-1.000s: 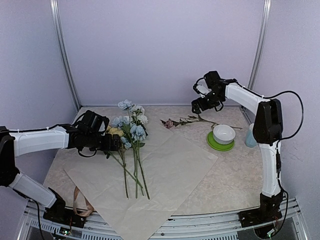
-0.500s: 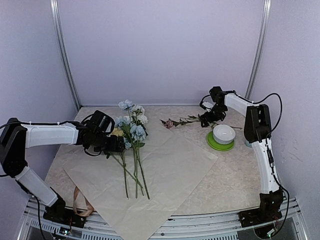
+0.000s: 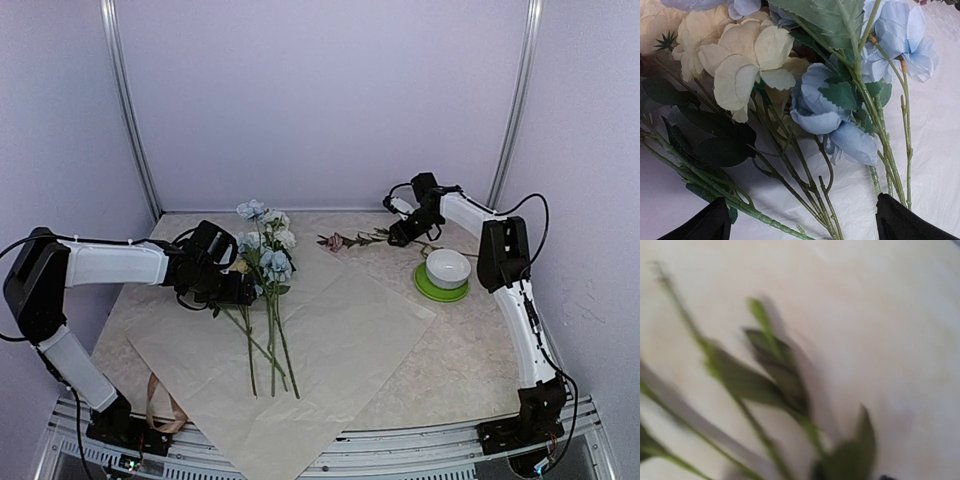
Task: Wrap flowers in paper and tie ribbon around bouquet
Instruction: Pick up the fake flower from the corner of the board.
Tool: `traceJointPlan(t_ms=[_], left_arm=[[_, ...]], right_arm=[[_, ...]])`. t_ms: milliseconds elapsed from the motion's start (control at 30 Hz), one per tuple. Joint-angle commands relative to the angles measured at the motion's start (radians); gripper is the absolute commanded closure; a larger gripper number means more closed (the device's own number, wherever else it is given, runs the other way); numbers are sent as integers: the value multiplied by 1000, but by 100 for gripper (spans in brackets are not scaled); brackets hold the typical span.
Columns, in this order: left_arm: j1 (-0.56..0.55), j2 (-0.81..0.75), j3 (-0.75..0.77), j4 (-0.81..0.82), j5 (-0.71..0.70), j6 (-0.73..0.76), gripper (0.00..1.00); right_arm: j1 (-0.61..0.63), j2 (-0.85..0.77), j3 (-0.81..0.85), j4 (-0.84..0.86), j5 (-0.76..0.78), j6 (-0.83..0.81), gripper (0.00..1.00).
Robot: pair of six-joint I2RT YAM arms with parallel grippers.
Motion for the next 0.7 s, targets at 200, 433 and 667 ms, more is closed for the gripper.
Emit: traceJointPlan(t_ms=[200, 433, 667], left_arm=[[-9, 1, 16, -5, 8, 14, 1], [-8, -18, -6, -2, 5, 9, 1], [-10, -53, -23, -9, -8, 2, 1]], right_arm=[[73, 54, -45, -9, 76, -83, 81], [79, -61, -192, 162, 227, -195, 100], [79, -229, -281, 415, 474, -273, 100]])
